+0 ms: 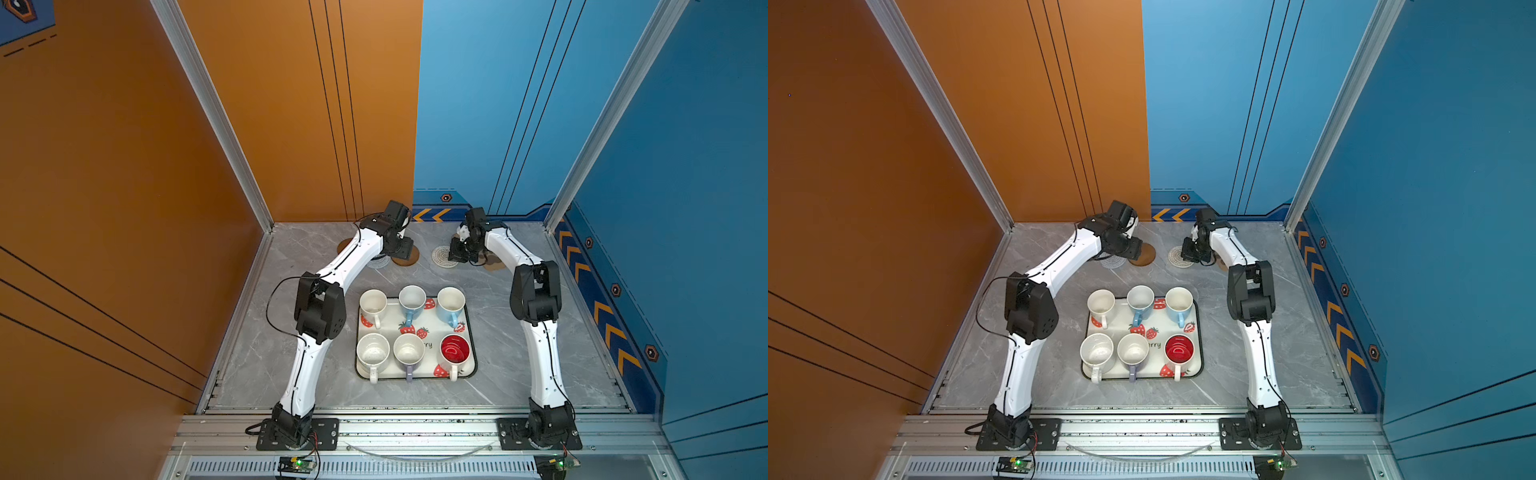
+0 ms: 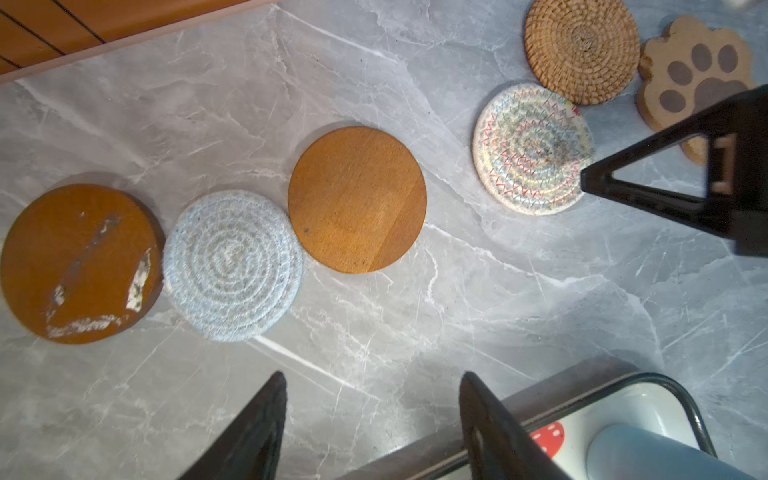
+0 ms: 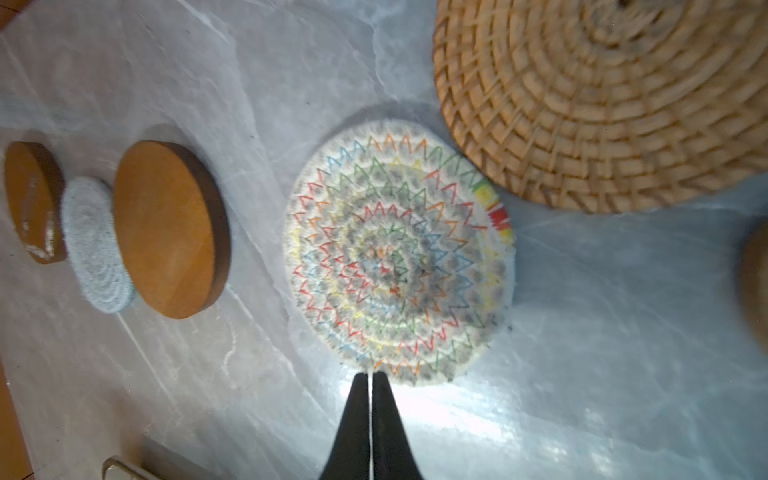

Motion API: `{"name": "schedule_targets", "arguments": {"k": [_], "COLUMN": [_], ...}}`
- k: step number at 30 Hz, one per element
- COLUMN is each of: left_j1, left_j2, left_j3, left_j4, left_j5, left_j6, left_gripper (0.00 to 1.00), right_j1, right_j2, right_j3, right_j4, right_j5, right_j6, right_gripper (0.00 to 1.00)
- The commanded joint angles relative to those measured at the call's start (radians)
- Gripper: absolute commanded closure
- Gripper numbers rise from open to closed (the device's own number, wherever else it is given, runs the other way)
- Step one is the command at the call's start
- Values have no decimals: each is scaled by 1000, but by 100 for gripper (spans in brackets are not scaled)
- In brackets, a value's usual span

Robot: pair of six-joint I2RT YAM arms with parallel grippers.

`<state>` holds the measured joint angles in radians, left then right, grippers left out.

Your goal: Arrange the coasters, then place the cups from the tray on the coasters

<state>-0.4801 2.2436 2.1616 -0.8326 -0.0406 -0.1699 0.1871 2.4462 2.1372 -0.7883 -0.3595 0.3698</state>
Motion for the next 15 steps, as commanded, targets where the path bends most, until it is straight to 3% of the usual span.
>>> {"name": "schedule_targets", "arguments": {"k": [1, 15], "left_j1": [-12, -20], "left_j2": [-70, -137], "left_j3": [-26, -90], "left_j4": [-16, 29], "left_j5": [-59, -53], "left_j6": [-27, -69], "left_gripper": [33, 33], "right_j1": [1, 43], "right_j2": [28, 93], "right_j3": [41, 77], "right_j4": [-37, -31], "right_j5": [25, -14], "right_j6": [-15, 12], "right_gripper": [100, 100]}}
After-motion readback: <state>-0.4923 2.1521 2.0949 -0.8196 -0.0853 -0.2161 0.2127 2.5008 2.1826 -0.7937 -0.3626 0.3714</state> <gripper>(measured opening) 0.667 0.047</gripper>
